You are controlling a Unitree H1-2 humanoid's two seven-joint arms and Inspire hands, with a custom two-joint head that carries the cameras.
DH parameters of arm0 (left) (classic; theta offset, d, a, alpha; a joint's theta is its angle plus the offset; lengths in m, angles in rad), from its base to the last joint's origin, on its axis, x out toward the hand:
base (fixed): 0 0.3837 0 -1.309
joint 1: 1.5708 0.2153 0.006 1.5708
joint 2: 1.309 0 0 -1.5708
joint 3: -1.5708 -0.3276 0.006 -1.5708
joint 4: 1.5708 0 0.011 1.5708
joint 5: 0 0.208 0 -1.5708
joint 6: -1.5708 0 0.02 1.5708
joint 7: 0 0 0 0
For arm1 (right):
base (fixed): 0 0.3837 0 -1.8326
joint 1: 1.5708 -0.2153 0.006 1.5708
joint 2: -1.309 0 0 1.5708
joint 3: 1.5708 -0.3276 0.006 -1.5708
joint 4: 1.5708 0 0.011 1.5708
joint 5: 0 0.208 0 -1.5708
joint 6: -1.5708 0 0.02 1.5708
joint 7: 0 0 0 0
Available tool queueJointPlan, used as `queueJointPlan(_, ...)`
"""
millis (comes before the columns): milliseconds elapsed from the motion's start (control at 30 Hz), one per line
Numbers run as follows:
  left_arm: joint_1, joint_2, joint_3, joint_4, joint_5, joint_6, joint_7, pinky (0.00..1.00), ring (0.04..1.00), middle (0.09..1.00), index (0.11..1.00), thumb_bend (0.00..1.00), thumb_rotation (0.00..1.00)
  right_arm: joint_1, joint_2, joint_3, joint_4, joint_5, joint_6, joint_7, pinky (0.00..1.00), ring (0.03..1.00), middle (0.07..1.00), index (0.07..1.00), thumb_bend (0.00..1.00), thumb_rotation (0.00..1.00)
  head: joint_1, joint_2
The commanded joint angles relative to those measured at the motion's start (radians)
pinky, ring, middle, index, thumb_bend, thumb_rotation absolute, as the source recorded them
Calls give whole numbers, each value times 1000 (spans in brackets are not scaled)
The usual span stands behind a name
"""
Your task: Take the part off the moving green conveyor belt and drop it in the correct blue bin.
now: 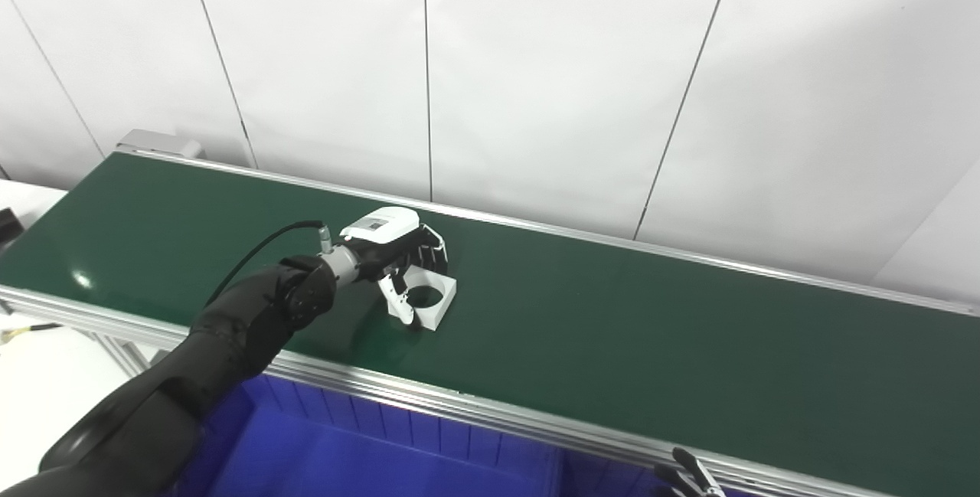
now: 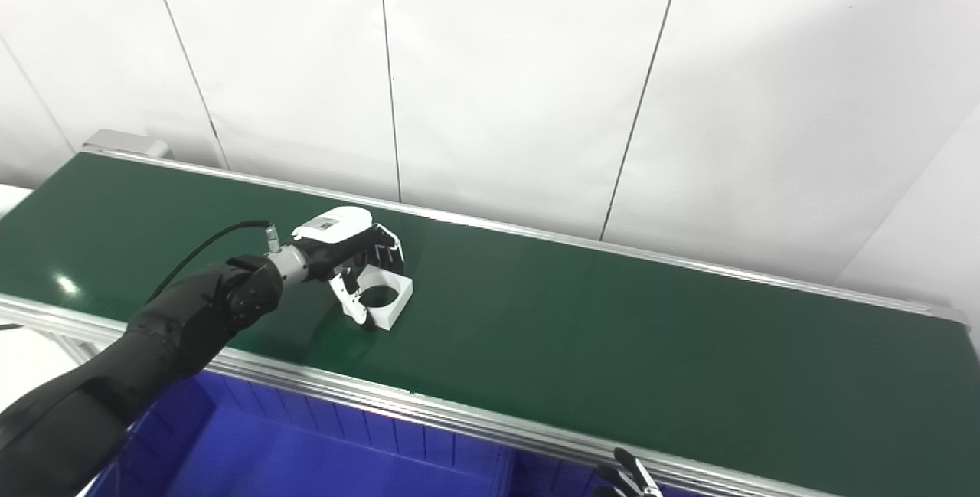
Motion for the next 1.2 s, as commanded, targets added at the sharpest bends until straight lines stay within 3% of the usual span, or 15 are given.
queueJointPlan(0,-12,50,58,-104,-62,-31,17,467,434,502,494,501,0,-4,10,-2,-27,1,-59,-14,697,748,799,890,786,259,-8,4)
queueJointPlan(267,104,84,230,-423,-234,-46,0,382,401,488,533,496,0,3,23,-4,-49,-30,-59,-24,696,750,792,878,806,279,-103,48)
queueJointPlan(333,118,87,250,-460,-266,-47,-14,377,396,487,537,495,0,5,25,-5,-52,-36,-59,-26,693,748,788,872,813,281,-103,48)
queueJointPlan(533,195,104,287,-606,-386,-49,-22,420,415,504,518,498,0,7,40,2,-68,-62,-58,-43,695,741,779,862,833,293,-195,109)
queueJointPlan(667,250,111,279,-649,-425,-49,-12,383,402,504,526,496,0,6,58,0,-81,-83,-57,-41,690,743,783,866,835,311,-249,140)
queueJointPlan(767,296,107,265,-650,-458,-50,-19,423,428,503,515,498,0,-5,71,-1,-79,-97,-58,-43,672,732,775,855,840,314,-295,153)
queueJointPlan(867,313,107,255,-649,-467,-50,-16,415,423,506,519,498,0,-9,77,-1,-79,-99,-58,-42,670,729,772,850,840,303,-299,154)
queueJointPlan(900,336,103,238,-641,-460,-50,1,411,419,507,520,498,0,-9,84,-2,-79,-101,-58,-43,672,731,774,852,839,301,-342,182)
queueJointPlan(1033,399,89,180,-621,-452,-50,43,340,418,484,528,498,0,-6,109,-12,-92,-121,-43,-45,679,739,777,855,846,296,-367,219)
queueJointPlan(1167,448,74,107,-615,-458,-50,67,426,421,502,526,498,0,-7,123,-19,-112,-127,-24,-37,681,737,775,853,845,282,-391,253)
